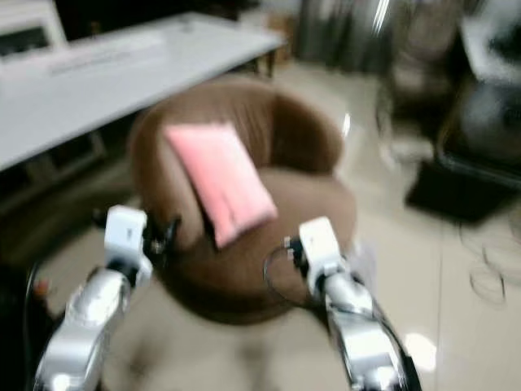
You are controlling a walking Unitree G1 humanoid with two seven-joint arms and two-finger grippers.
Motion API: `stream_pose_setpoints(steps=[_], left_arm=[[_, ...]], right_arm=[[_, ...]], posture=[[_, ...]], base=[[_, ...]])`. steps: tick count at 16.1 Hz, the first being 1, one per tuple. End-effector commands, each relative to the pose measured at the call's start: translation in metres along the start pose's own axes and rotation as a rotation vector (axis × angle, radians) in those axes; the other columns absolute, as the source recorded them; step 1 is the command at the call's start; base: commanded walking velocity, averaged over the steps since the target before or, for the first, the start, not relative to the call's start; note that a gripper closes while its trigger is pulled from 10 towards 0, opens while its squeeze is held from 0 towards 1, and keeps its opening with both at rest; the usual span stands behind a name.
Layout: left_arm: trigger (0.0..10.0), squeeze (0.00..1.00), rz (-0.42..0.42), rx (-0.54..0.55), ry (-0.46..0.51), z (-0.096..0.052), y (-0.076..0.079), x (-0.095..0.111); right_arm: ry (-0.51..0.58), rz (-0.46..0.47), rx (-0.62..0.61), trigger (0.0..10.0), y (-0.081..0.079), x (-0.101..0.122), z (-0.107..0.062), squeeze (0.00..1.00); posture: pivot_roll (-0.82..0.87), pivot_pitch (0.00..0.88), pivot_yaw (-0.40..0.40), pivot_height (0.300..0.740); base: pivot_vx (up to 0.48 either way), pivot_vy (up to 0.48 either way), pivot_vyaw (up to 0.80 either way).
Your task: Move the pillow to the sofa from floor
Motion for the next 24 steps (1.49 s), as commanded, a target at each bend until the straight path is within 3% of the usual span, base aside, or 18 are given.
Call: stream_pose_setpoints(steps=[1,3,6,16,24], left_arm=[[10.0,0.0,0.008,-0.026,0.007,0.003,0.007,0.004],[10.0,0.0,0.012,-0.02,0.011,0.002,0.004,0.003],[10.0,0.0,0.096,0.034,0.062,0.001,-0.006,0.008],[10.0,0.0,0.033,-0.018,0.092,-0.001,0.001,0.011],[10.0,0.0,0.05,-0.042,0.085,-0.001,0.002,0.01]], right_arm=[[-0.024,0.014,-0.026,10.0,0.007,-0.005,-0.001,0.0],[-0.031,0.014,-0.031,10.0,0.007,-0.005,-0.002,0.0],[-0.031,0.029,-0.047,10.0,0.01,-0.007,-0.004,0.0],[-0.042,0.021,-0.057,10.0,0.01,-0.012,-0.007,0.0],[-0.046,0.021,-0.065,10.0,0.011,-0.014,-0.009,0.0]], posture=[[0.07,0.0,-0.01,0.74],[0.07,0.0,-0.011,0.74],[0.07,0.0,-0.011,0.74],[0.07,0.0,-0.013,0.74],[0.06,0.0,-0.006,0.74]], base=[[0.0,0.0,-0.8],[0.0,0.0,-0.8],[0.0,0.0,-0.8],[0.024,0.0,-0.8],[0.327,0.0,-0.06]])
Point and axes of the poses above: a point about 5 cm out from each wrist's last joint towards the gripper, its own z axis pointing out of the wrist towards the gripper, its own x axis along the axis of the wrist's last joint, y = z × x, the point moved 3 cm from there along z, pointing out of the wrist towards the gripper, and after that the axes turned 14 degrees about -z, right-handed, at the moved point
